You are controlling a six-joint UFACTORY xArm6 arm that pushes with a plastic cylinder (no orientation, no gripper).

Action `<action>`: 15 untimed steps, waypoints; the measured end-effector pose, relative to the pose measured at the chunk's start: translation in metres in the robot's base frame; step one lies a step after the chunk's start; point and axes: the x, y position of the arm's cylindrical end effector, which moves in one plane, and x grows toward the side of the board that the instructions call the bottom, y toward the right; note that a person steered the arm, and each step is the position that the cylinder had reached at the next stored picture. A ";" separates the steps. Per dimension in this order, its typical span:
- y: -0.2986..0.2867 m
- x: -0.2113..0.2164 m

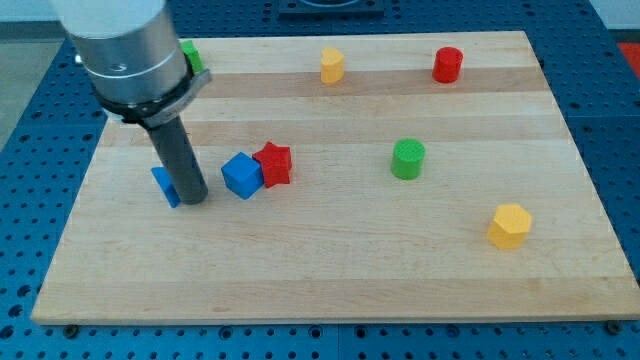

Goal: Push blue triangle up a bit

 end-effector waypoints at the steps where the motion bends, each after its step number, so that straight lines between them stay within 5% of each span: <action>1: -0.008 -0.003; 10: -0.114 -0.044; 15: 0.035 -0.076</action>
